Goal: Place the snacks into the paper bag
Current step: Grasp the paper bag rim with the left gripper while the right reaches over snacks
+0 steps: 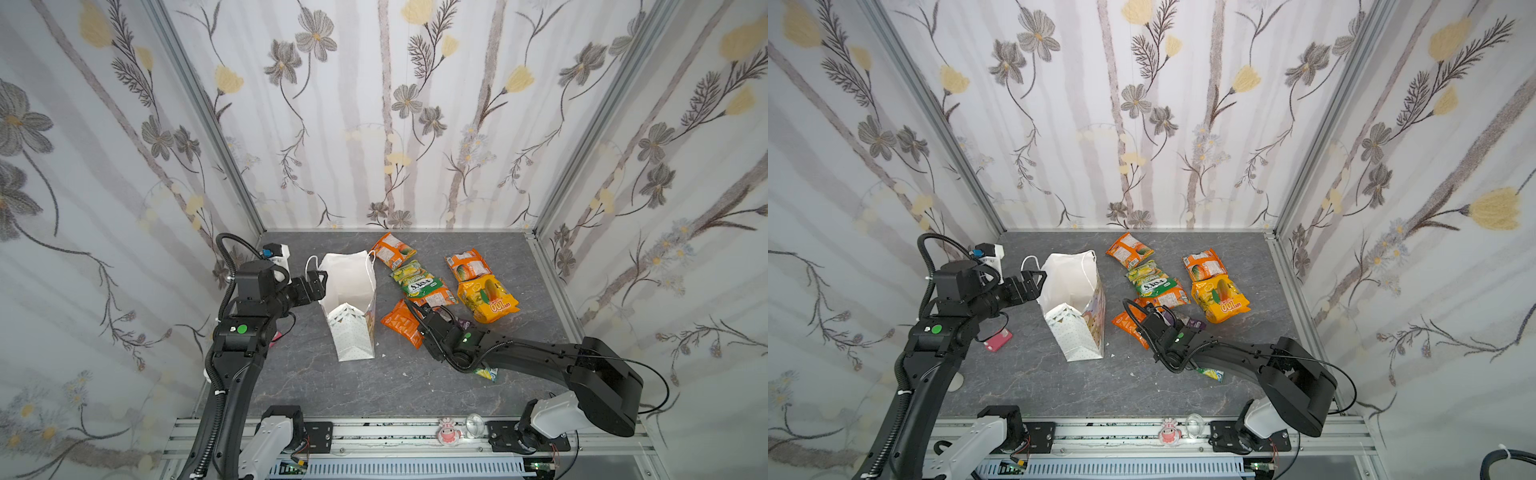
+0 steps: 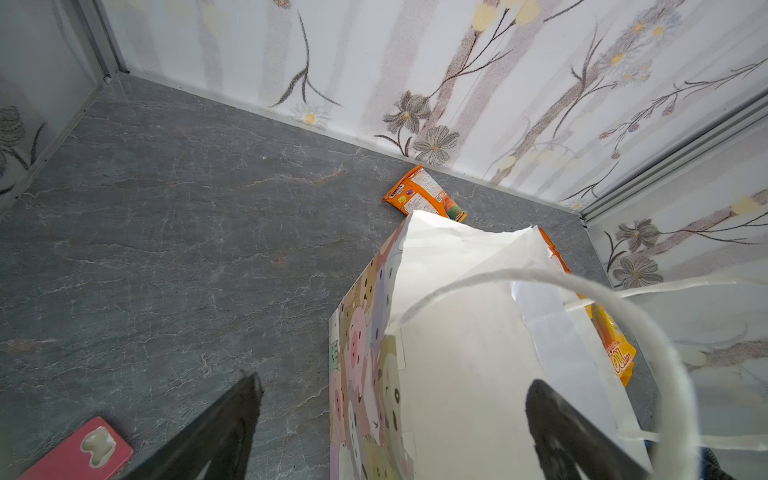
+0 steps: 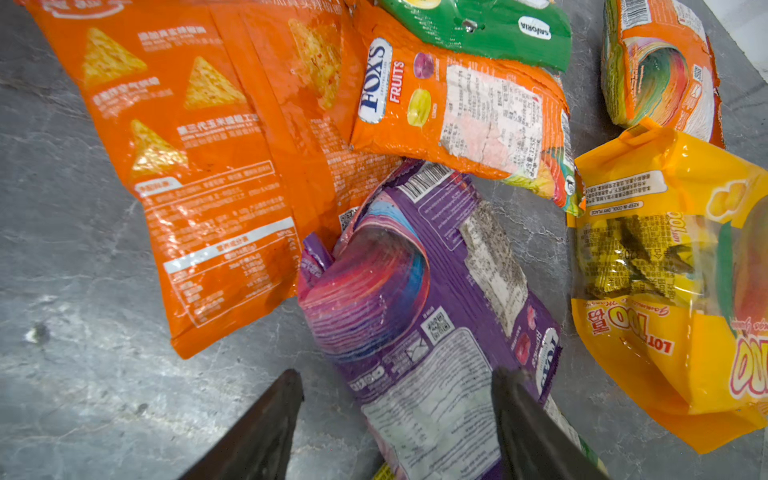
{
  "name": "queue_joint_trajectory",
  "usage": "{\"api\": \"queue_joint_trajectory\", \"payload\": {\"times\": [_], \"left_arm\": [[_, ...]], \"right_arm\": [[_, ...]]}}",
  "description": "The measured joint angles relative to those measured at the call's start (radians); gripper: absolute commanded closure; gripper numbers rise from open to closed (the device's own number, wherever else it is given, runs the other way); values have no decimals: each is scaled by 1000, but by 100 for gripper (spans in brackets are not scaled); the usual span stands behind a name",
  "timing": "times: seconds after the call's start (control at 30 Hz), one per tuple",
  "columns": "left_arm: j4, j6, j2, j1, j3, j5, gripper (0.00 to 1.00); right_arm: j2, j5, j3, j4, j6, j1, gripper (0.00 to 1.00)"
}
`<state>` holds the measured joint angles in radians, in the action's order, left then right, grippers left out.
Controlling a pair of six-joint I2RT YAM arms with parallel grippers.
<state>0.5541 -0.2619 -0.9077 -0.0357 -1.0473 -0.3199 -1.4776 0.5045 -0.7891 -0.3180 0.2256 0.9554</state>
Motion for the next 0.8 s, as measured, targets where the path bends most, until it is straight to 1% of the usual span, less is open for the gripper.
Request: {"api": "queue_joint_trajectory", "payload": {"times": [0.3, 0.6, 0.8], "left_arm": [[-1, -3, -1, 0, -1, -6, 0], [-5, -3, -3, 0, 0, -7, 0], [-13, -4, 8, 0, 1, -22, 0]], "right_arm": [[-65, 26, -2, 31, 0, 0, 31], [-81, 51, -11, 31, 2, 0, 39], [-107, 65, -28, 24, 9, -2, 52]]}}
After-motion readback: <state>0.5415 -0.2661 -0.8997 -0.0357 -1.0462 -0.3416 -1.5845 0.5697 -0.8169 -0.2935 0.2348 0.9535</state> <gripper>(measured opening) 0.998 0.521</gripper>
